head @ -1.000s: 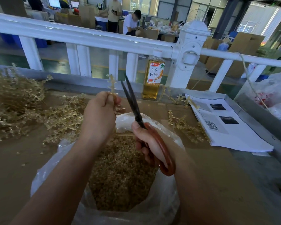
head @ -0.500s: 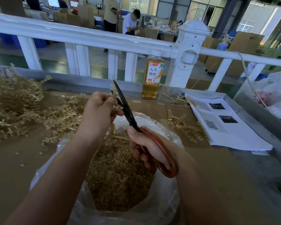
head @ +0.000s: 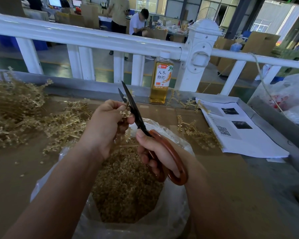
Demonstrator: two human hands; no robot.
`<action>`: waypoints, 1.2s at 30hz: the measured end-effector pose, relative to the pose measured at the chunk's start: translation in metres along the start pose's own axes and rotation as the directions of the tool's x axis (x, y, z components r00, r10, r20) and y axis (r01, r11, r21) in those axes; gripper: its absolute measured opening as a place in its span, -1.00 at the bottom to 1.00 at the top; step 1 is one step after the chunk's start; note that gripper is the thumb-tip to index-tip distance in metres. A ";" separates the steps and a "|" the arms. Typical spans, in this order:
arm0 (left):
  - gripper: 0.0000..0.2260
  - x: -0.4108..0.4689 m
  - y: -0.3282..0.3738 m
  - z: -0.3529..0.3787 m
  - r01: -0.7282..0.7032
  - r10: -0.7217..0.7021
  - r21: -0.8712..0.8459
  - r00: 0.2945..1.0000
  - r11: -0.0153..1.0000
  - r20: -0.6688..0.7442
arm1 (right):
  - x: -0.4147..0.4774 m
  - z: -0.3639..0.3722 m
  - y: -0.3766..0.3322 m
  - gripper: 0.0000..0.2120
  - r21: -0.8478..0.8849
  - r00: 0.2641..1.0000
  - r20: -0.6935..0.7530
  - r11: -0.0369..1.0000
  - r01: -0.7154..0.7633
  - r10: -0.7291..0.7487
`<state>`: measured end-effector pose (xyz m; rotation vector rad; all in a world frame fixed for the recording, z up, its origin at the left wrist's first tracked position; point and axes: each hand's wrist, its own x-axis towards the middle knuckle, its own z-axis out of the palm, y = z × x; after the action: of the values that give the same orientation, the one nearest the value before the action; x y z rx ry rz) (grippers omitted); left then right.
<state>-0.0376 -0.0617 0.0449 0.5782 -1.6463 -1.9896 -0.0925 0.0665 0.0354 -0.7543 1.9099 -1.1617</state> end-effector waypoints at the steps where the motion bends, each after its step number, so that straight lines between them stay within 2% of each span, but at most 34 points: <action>1: -0.83 0.000 0.000 0.000 -0.002 0.002 -0.013 1.000 1.000 0.005 | 0.001 0.000 0.001 -0.55 0.011 1.000 -0.005 1.000 0.004 -0.004; 5: -0.83 -0.002 0.001 0.000 -0.011 0.013 -0.063 1.000 0.998 0.026 | 0.002 0.002 0.003 -0.53 0.108 1.000 -0.007 0.994 0.031 -0.030; 10: -0.82 -0.002 0.002 0.001 -0.005 0.009 -0.119 0.999 0.993 0.039 | 0.003 0.003 0.004 -0.54 0.126 0.999 -0.028 0.991 0.035 -0.032; 19: -0.83 -0.002 0.002 -0.002 0.001 0.003 -0.113 0.999 0.994 0.036 | 0.003 0.007 0.002 -0.57 0.186 0.999 -0.010 0.982 -0.037 0.040; 31: -0.83 -0.003 0.004 -0.006 -0.006 0.009 -0.066 0.999 0.998 0.052 | 0.002 0.010 -0.002 -0.59 0.111 1.000 -0.018 0.994 -0.013 0.015; 36: -0.85 -0.004 0.004 -0.006 -0.002 0.005 -0.057 0.998 0.998 0.066 | 0.002 0.010 -0.001 -0.59 0.153 1.000 -0.024 0.988 -0.008 0.012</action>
<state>-0.0302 -0.0641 0.0479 0.4929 -1.6220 -2.0668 -0.0850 0.0595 0.0326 -0.6490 1.8184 -1.3005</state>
